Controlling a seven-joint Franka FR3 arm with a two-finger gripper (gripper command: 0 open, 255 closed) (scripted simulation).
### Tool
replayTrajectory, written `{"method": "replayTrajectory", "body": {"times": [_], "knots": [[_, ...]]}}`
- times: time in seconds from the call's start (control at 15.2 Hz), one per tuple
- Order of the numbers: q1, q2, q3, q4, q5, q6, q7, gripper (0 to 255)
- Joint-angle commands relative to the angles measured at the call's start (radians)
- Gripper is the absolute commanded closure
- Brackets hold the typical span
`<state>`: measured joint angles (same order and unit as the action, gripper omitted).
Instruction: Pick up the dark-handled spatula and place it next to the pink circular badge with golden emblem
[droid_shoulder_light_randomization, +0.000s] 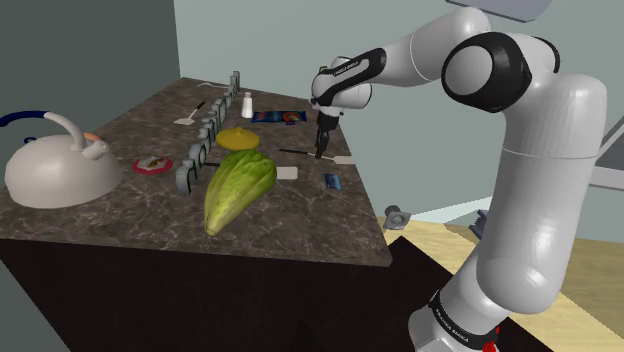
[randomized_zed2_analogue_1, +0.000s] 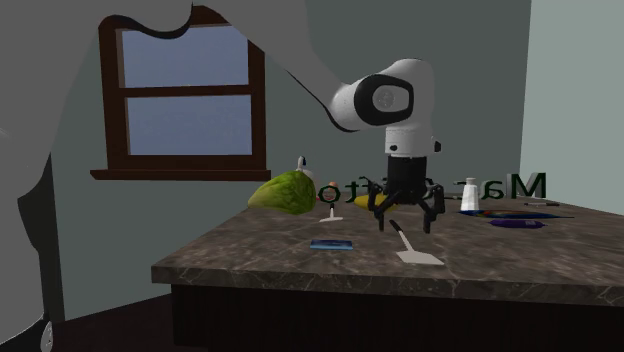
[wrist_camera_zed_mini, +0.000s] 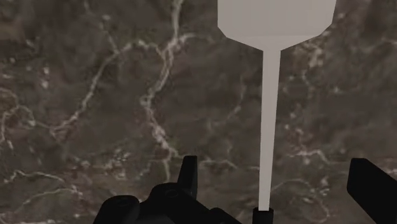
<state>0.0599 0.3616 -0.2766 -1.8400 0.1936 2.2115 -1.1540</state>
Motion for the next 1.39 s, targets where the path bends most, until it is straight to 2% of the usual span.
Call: {"method": "replayTrajectory", "body": {"times": [0.0,0.33,0.4,0.99,1.32], "knots": [[-0.001,0.005,0.001,-0.001,0.002,0.006,-0.002,0],[-0.001,0.005,0.001,0.000,0.002,0.005,-0.002,0],[-0.001,0.005,0.001,0.000,0.002,0.005,-0.002,255],[-0.001,0.005,0.001,-0.001,0.002,0.006,-0.002,255],[0.003,-0.027,-0.005,0.025,-0.013,-0.050,0.010,255]]}}
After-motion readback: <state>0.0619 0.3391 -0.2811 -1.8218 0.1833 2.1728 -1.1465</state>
